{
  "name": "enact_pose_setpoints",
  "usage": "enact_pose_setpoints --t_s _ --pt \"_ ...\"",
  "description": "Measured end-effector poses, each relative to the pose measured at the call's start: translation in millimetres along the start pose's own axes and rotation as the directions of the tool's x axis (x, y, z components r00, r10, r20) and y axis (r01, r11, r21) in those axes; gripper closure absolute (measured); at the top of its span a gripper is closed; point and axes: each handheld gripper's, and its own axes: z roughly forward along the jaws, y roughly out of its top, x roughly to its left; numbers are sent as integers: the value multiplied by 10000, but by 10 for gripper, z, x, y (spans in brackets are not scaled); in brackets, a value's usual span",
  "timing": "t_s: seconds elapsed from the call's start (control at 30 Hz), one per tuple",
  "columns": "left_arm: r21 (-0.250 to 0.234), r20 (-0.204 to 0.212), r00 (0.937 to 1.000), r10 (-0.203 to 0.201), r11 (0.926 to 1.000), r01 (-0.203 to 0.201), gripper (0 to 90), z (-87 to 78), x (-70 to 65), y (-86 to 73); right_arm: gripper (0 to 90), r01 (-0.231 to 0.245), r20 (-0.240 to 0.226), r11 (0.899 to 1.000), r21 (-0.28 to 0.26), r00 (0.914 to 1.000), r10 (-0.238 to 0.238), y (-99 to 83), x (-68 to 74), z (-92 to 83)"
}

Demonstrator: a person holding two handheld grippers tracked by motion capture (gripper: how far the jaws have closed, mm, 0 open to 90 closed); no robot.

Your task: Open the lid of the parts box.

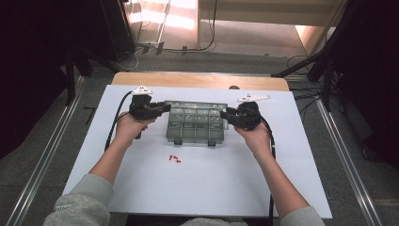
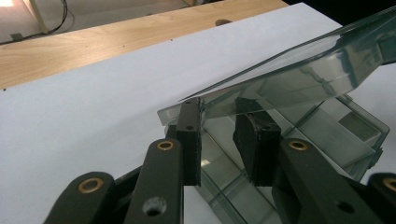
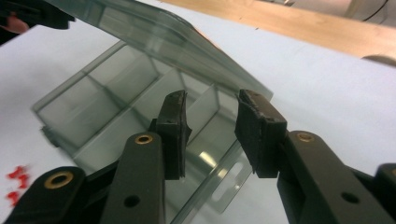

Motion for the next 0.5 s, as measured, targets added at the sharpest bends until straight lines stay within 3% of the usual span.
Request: enact_pose_setpoints --t_s 0.27,0.5 --pt "-65 -120 9999 -40 10000 39 712 2 -17 12 642 55 -11 9990 -440 10000 -56 73 -64 59" --pt "-171 -84 9999 -110 9998 108 710 1 -8 17 680 46 290 9980 -624 9996 -28 80 -86 116"
